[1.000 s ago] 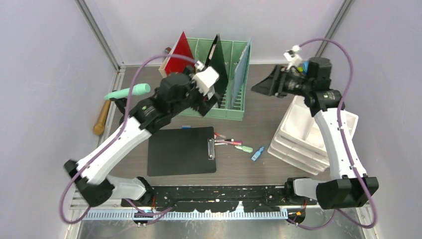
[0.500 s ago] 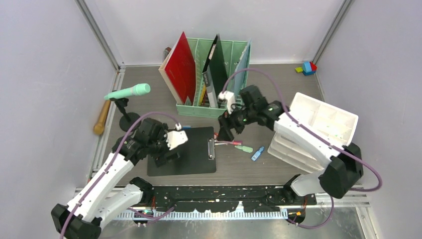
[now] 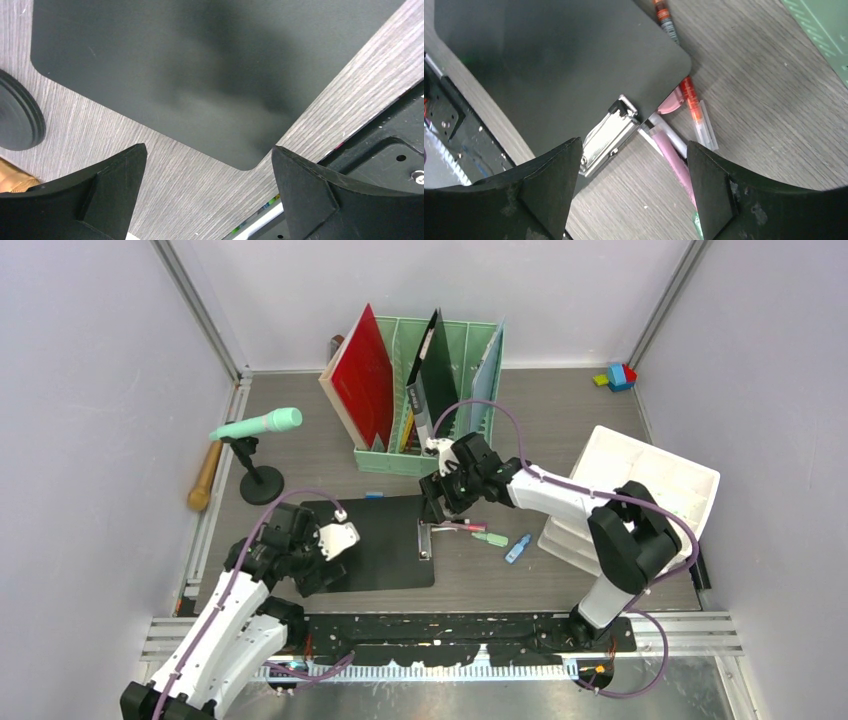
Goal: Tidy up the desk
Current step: Pick up the folder from the center of the board.
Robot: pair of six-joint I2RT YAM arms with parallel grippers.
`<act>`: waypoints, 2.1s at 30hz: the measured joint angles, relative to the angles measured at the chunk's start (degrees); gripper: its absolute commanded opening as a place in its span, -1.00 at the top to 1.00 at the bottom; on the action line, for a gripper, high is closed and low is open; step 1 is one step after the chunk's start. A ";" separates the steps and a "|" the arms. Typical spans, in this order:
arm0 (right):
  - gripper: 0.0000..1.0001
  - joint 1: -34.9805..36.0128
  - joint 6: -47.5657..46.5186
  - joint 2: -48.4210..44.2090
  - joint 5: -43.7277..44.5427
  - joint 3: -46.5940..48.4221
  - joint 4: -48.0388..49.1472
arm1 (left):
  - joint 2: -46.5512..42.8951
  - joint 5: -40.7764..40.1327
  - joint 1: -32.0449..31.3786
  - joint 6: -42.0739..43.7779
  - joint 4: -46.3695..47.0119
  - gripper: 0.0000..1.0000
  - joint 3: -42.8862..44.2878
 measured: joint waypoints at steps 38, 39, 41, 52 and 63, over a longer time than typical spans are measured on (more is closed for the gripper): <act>-0.46 2.25 4.52 12.87 -0.02 5.88 7.10 | 2.89 -5.66 2.40 10.67 15.54 -0.99 -9.49; -0.44 2.32 4.52 12.87 -0.13 5.88 7.08 | 2.80 -5.66 2.40 10.78 15.61 -0.99 -9.53; -0.38 2.36 4.52 12.85 -0.46 5.88 7.10 | 2.64 -5.66 2.40 11.21 15.78 -0.99 -9.66; 0.34 2.25 5.92 7.30 -4.96 5.88 6.97 | 2.45 -6.25 2.40 11.52 16.24 -0.99 -9.84; 0.96 2.80 6.51 1.68 -10.58 5.86 6.14 | 1.29 -6.08 2.40 11.26 14.25 -0.99 -9.07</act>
